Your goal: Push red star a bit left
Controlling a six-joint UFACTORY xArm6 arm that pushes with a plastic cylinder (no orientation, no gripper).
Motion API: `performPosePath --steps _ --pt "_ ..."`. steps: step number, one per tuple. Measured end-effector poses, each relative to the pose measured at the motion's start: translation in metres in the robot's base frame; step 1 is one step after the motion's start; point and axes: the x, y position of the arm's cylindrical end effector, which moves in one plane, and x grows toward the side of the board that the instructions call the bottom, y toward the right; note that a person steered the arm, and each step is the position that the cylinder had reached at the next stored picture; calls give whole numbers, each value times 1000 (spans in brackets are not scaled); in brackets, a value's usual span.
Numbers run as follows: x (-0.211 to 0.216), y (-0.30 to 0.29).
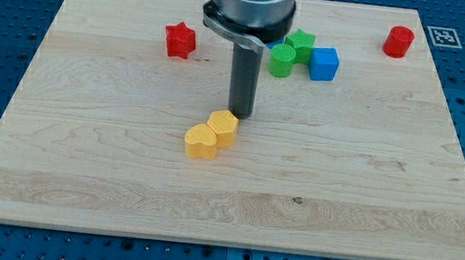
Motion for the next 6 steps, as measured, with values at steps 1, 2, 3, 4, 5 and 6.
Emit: performPosePath --steps 1,2,3,4,5,6 --pt "-34 -15" --pt "-73 -16" --pt "-112 -16" --pt "-135 -19" --pt "-140 -64" --pt "-146 -110"
